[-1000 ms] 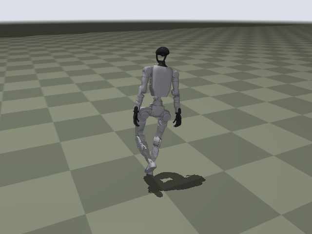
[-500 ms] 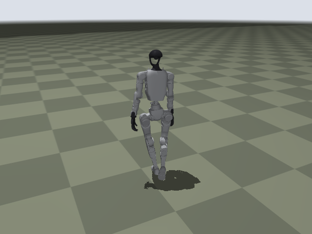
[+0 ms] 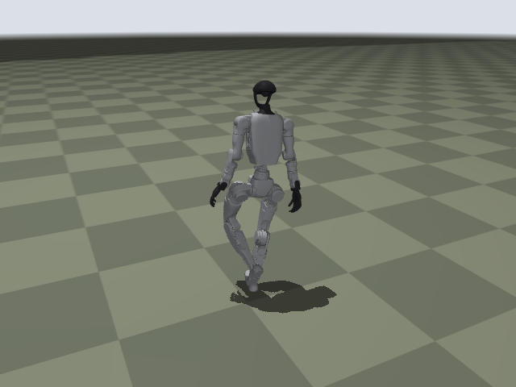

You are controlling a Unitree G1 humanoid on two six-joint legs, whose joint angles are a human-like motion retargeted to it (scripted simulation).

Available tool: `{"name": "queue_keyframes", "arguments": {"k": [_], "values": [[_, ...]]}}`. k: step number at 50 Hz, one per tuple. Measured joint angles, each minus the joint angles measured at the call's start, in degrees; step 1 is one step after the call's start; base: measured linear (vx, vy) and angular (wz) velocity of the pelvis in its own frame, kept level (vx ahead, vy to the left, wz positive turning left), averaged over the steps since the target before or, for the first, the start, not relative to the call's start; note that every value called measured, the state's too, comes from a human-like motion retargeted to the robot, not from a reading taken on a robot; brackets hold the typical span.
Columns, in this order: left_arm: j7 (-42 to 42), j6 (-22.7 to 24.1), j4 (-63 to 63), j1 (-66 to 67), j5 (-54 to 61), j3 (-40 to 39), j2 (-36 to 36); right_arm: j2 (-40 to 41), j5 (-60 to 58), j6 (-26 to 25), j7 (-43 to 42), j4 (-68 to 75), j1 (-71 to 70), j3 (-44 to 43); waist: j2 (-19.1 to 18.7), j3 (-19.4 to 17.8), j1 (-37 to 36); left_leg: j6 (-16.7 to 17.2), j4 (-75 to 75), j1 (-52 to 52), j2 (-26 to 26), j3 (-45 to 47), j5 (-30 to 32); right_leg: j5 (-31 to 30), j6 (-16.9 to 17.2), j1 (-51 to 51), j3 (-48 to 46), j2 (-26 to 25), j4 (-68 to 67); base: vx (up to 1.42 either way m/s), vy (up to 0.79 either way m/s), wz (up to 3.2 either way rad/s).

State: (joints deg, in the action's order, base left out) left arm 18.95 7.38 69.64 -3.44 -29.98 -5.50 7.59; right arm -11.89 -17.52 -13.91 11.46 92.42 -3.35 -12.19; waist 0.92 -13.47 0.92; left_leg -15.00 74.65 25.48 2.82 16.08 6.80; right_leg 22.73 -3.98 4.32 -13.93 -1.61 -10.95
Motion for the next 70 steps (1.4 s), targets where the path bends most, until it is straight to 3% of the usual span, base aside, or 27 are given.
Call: {"name": "queue_keyframes", "arguments": {"k": [3, 7, 10, 13, 15, 17, 20, 22, 25, 28, 32, 33, 35, 38, 42, 45, 49, 51, 55, 57, 59, 60, 62, 65, 68, 70], "values": [[-4.42, -2.87, 6.29, 0.55, 1.7, -4.79, -1.37, 0.52, -1.54, 1.45, 0.08, -4.68, -1.95, 1.58, -0.86, 0.73, -4.35, 0.0, 0.17, 12.11, 1.32, 2.04, -8.9, -1.26, 2.09, -0.83, 3.06, 0.33, 2.33, 0.34, 0.36, -0.97], [-13.74, -5.72, 11.36, 1.99, 2.99, -6.46, -1.41, -0.11, -3.86, 3.08, -0.72, -8.38, -6.29, 4.87, -2.64, 1.77, -6.68, 0.58, -11.3, 19.73, -4.15, 10.7, -13.26, -0.06, 3.85, -2.09, 4.68, 0.79, 3.83, 0.38, 0.34, -0.48], [-17.85, -7.16, 12.99, 3.51, 0.55, -6.13, -1.42, 0.1, -6.72, 2.07, -1.38, -8.62, -11.61, 6.4, -4.95, 1.84, -6.67, 8.11, -23.71, 24.24, -2.03, 7.11, -8.64, 2.01, 4.93, -3.18, 6.49, -1.05, 3.38, 0.48, 0.22, -0.41], [-18.28, -7.21, 14.12, 4.28, -2.23, -4.49, -1.27, 1.43, -7.62, 1.25, -0.77, -8.69, -16.31, 7.94, -5.88, 1.25, -7.26, 12.53, -32.37, 25.19, -0.09, 1.74, 6.02, 4.42, 5.54, -5.1, 9.14, -2.43, 2.54, 0.64, 0.16, -0.58], [-17.76, -7.04, 14.07, 4.36, -4.41, -3.24, -1.41, 2.41, -7.23, 1.65, -0.05, -9.22, -18.32, 8.81, -5.2, 1.32, -7.43, 9.49, -31.89, 25.3, 1.25, 1.06, 14.91, 5.7, 6.81, -6.22, 9.79, -1.65, 2.23, 0.54, 0.13, -0.16], [-17.41, -7.04, 13.35, 4.29, -6.36, -2.81, -1.77, 3.48, -7.13, 2.29, 0.61, -10.13, -19.52, 9.5, -3.78, 1.9, -7.8, 3.3, -28.63, 25.54, 0.78, 4.98, 16.68, 5.98, 8.6, -6.81, 10.55, -0.31, 2.25, 0.54, 0.12, -0.11], [-18.63, -6.57, 12.12, 3.96, -6.75, -2.65, -1.95, 5.31, -7.66, 3.17, 1.59, -12.32, -19.89, 11.04, -2.62, 2.39, -8.96, 1.62, -28.26, 26.05, 5.05, -1.49, 20.54, 5.29, 10.9, -8.27, 9.86, 1.09, 2.57, 0.61, 0.15, -0.35], [-19.73, -6.75, 11.51, 3.17, -6.27, -2.8, -1.51, 6.07, -7.68, 4.44, 2.57, -13.98, -19.29, 12.44, -1.77, 2.93, -9.32, 0.0, -25.25, 27.37, 6.49, -3.26, 17.06, 2.87, 12.12, -8.52, 8.75, 0.93, 2.88, 0.86, 0.01, -0.16], [-20.17, -7.44, 11.26, 1.5, -4.67, -2.94, -0.35, 6.59, -7.57, 6.1, 3.86, -15.05, -17.96, 14.79, -0.75, 3.76, -10.42, 0.0, -22.37, 26.12, 0.8, -1.8, 12.44, -3.46, 9.65, -8.87, 5.97, -0.78, 2.24, 0.61, -0.19, -0.16], [-19.75, -8.72, 10.95, -0.13, -2.78, -3.54, 0.06, 6.25, -9.08, 5.52, 3.4, -14.35, -15.89, 15.37, -0.69, 4.45, -10.13, 0.0, -23.97, 23.05, 2.61, -6.24, 9.46, -14.83, 7.93, -8.01, 3.79, -2.07, -2.28, 0.65, 0.1, 0.13], [-19.01, -7.75, 10.07, -1.51, 0.44, -4.22, 0.82, 5.51, -8.86, 5.44, 0.37, -12.93, -13.09, 15.85, -2.53, 4.37, -11.0, 0.0, -26.53, 15.19, -2.54, -7.52, 5.32, -28.52, 11.37, -3.92, 0.09, -3.5, -17.5, 0.63, 0.09, -0.37], [-18.76, -7.98, 10.07, -1.84, 1.03, -4.33, 0.98, 5.19, -8.57, 5.97, -0.16, -12.63, -12.44, 15.67, -3.52, 4.38, -11.2, 0.0, -26.77, 13.23, -4.49, -7.58, 4.07, -27.41, 13.03, -2.38, -1.46, -3.43, -22.85, 0.57, 0.11, -0.49], [-18.24, -8.94, 10.17, -2.41, 1.75, -4.7, 1.02, 4.42, -8.81, 6.89, -1.34, -12.17, -11.16, 14.76, -4.91, 4.41, -10.83, 0.0, -27.58, 9.6, -6.39, -8.26, 2.09, -19.72, 14.54, 1.94, -3.13, -3.15, -34.01, 0.69, 0.15, -0.23], [-18.24, -9.85, 9.93, -3.12, 2.61, -4.89, 0.89, 3.31, -10.36, 7.38, -3.86, -11.7, -9.47, 12.41, -4.77, 3.99, -8.43, 0.0, -29.48, 4.76, -5.95, -8.31, 0.42, -10.56, 11.59, 8.06, -7.69, 0.56, -44.19, 0.7, 0.1, 0.24], [-19.27, -9.52, 9.28, -3.56, 3.05, -4.0, 0.68, 2.15, -8.64, 6.57, -5.0, -9.64, -7.18, 9.8, -2.47, 3.35, -5.25, 0.0, -32.19, -1.07, -1.34, -9.17, -1.17, -4.35, 5.93, 13.92, -10.36, 4.85, -42.95, 0.67, 0.01, 0.36], [-20.01, -9.36, 8.48, -3.68, 1.83, -2.68, 0.43, 1.7, -5.77, 5.54, -3.56, -7.18, -5.28, 6.86, -0.03, 2.79, -2.52, 0.0, -33.36, -5.24, 2.98, -9.99, -2.26, -6.49, 3.21, 16.61, -8.05, 4.91, -32.43, 0.72, -0.06, 0.69], [-20.31, -9.19, 8.09, -4.25, -0.13, -0.36, 0.45, 1.42, -1.93, 4.01, -0.66, -3.72, -2.46, 3.97, 4.87, 1.59, 1.37, 0.0, -34.25, -11.94, 9.24, -10.9, -4.42, -16.25, 1.7, 17.05, -2.57, 6.97, -13.61, 0.71, -0.16, 1.01], [-20.52, -9.25, 8.04, -4.42, -1.11, 0.57, 0.65, 1.64, -0.78, 3.52, 0.23, -2.13, -0.84, 3.03, 6.76, 1.29, 2.17, 0.0, -34.11, -15.46, 11.02, -11.55, -5.69, -14.77, 2.28, 16.26, -0.86, 7.72, -6.09, 0.9, -0.23, 0.8], [-20.48, -9.32, 8.3, -3.06, -2.3, 0.96, 0.85, 2.31, -1.25, 3.06, 1.54, 1.84, 2.14, 2.53, 9.15, 1.17, 1.14, 0.0, -33.24, -23.8, 11.55, -12.19, -7.32, -8.24, -0.21, 10.68, -2.96, 7.22, 2.29, 1.0, -0.25, 0.2], [-20.24, -9.31, 8.5, -1.34, -2.42, -0.28, 0.65, 2.59, -3.17, 2.58, 1.78, 3.64, 2.95, 2.4, 9.38, 0.91, -0.62, 0.0, -30.0, -26.91, 10.81, -11.15, -3.33, -9.82, -5.07, 7.07, -5.93, 6.19, 1.12, 1.02, -0.11, -0.5], [-19.72, -9.33, 8.85, 0.34, -2.3, -2.37, 0.41, 2.98, -5.08, 2.3, 1.9, 4.57, 3.18, 2.59, 8.73, 0.42, -1.16, 0.0, -21.1, -25.19, 9.93, -11.35, 5.69, -13.26, -9.22, 4.89, -4.36, 3.68, -1.4, 1.06, -0.05, -0.43], [-19.26, -9.53, 9.21, 0.89, -2.11, -3.72, 0.34, 3.23, -5.8, 2.19, 2.09, 4.84, 2.89, 3.05, 7.68, 0.04, -1.16, 0.0, -15.58, -22.73, 8.99, -11.87, 10.7, -13.64, -9.58, 4.79, 1.24, 1.72, -3.81, 0.93, -0.01, 0.04], [-17.42, -10.25, 10.62, 1.01, -0.32, -4.22, -0.11, 3.31, -5.47, 1.76, 2.96, 4.61, 1.72, 3.65, 4.9, -0.67, -0.46, 0.0, -4.1, -15.96, 6.51, -15.71, 10.88, -11.37, -8.53, 3.78, 0.34, -0.8, -6.75, 0.72, 0.04, 0.4], [-16.2, -10.71, 11.76, 1.47, 1.77, -4.94, -0.74, 3.57, -3.72, 2.32, 2.86, 3.34, -0.1, 5.21, 3.22, 0.19, -2.55, 0.0, 1.56, -8.85, -2.16, -12.36, -3.22, -7.58, -9.81, -2.26, -5.39, -2.24, -3.35, 0.84, 0.05, 0.05], [-17.64, -11.57, 11.81, 1.55, 3.63, -7.37, -1.72, 4.43, -1.12, 4.56, -0.56, 0.56, -2.65, 4.89, 1.51, 1.72, -6.05, 0.0, -6.7, -3.09, -7.6, -4.18, -11.23, -8.03, -6.05, -5.64, -3.46, -4.2, 0.16, 0.78, 0.66, 0.01], [-19.06, -11.86, 12.0, 1.91, 5.06, -9.19, -2.91, 5.18, 0.98, 6.44, -3.04, -2.08, -3.74, 5.13, 1.25, 2.99, -8.2, 0.0, -20.27, -0.3, -4.76, 2.79, -13.39, -9.82, -1.93, -7.92, -4.89, -1.73, 3.49, 0.53, 0.97, 0.18]]}}
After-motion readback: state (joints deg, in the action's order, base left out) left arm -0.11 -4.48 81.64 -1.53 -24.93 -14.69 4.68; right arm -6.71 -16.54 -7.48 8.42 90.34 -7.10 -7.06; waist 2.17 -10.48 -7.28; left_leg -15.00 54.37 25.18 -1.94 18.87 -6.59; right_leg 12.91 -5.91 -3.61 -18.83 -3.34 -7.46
